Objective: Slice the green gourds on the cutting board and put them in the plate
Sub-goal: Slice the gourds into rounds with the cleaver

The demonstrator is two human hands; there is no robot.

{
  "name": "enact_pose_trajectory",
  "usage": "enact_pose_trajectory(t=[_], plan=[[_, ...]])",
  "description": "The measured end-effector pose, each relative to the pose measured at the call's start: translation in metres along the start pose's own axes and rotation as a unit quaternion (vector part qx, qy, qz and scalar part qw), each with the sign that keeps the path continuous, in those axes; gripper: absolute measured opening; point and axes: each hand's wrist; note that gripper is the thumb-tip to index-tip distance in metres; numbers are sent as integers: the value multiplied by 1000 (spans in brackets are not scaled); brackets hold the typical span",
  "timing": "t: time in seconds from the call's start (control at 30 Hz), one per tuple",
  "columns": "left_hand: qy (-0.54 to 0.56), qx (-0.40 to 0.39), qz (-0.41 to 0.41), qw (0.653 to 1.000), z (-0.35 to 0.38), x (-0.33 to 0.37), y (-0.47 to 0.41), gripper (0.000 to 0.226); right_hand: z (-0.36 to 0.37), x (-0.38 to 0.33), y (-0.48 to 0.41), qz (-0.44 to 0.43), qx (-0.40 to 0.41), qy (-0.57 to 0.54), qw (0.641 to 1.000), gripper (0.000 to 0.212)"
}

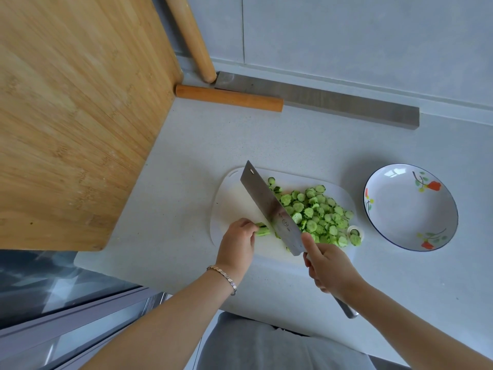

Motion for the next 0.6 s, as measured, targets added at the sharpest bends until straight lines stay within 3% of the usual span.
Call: enact_pose_trajectory(t=[0.37, 0.6], plan=[[5, -5, 6, 1000, 1, -1, -1, 19, 16, 7, -5, -37, 26, 117, 992, 56], [4, -5, -8, 1000, 0, -2, -1, 17, 24, 14, -15, -9, 24, 65, 998, 57]])
Point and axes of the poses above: each hand's wrist, its own y-axis away from the middle knuckle, its own z-axis out of the palm, x = y × z, and after that the axes turned 4 degrees about -y, right-handed
